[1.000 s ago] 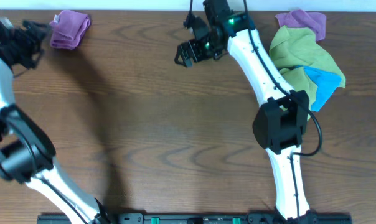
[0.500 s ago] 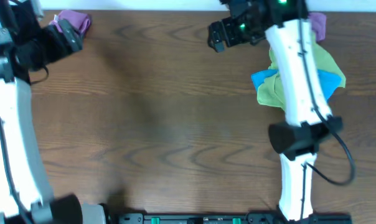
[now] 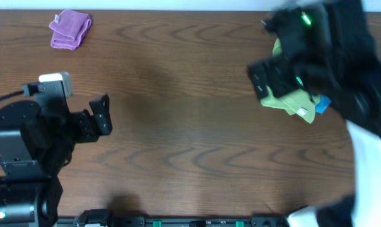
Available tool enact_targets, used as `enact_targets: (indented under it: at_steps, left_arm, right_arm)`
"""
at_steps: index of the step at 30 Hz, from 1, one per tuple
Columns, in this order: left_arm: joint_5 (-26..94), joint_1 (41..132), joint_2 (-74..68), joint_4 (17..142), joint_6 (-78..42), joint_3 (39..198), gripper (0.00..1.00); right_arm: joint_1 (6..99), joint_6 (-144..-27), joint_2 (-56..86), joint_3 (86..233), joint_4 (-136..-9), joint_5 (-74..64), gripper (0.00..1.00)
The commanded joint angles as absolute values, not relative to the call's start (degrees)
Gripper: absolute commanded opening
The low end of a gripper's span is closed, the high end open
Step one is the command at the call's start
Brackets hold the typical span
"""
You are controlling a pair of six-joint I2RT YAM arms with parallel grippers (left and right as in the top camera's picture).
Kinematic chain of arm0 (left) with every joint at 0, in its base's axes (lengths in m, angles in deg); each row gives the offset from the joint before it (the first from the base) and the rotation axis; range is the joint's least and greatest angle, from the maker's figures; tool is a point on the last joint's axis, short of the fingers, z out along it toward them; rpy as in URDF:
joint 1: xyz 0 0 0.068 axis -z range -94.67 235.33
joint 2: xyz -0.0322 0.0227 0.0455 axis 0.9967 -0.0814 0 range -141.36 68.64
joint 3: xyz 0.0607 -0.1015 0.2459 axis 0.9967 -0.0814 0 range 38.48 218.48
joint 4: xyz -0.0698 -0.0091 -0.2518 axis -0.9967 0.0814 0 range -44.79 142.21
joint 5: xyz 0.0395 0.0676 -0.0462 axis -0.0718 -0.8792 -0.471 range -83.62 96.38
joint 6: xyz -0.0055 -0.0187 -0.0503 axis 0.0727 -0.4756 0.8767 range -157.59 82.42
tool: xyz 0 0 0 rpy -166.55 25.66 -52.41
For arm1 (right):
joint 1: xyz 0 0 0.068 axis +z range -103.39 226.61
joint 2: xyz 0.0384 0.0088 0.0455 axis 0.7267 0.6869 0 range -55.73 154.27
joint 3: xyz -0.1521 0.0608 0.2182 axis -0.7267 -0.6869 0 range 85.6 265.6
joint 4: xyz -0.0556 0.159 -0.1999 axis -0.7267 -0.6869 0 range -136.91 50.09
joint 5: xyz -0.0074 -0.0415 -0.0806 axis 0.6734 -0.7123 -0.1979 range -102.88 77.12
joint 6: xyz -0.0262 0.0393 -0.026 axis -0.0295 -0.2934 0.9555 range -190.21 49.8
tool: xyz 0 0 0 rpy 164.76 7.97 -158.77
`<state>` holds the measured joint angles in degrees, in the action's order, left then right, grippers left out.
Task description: Fold the cloth
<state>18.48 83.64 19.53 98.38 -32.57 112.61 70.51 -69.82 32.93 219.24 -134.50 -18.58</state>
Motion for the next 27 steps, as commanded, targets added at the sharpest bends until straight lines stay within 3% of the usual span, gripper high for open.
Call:
enact_targets:
  at_steps: [1, 10, 12, 16, 27]
  left_arm:
    - [22.43, 83.88, 20.56, 98.62, -33.81, 111.75, 0.95]
    - [26.02, 85.21, 20.43, 96.57, -34.8, 100.54, 0.96]
    - [27.07, 85.67, 20.43, 94.51, -34.56, 95.88, 0.96]
    - [27.22, 85.91, 20.43, 90.42, -31.65, 89.7, 0.96]
    - [27.16, 85.89, 20.28, 88.68, -27.26, 89.31, 0.95]
  right_arm:
    - [71.45, -73.56, 21.11, 207.44, -132.51, -27.67, 0.99]
    - [71.45, -79.29, -27.35, 144.51, -101.73, -21.18, 0.99]
    - [71.45, -81.28, -33.53, 136.67, -98.26, -20.35, 0.99]
    - [71.43, -82.19, -38.82, 130.11, -94.57, -20.37, 0.99]
    - [71.45, -84.12, -38.52, 129.32, -93.1, -18.42, 0.99]
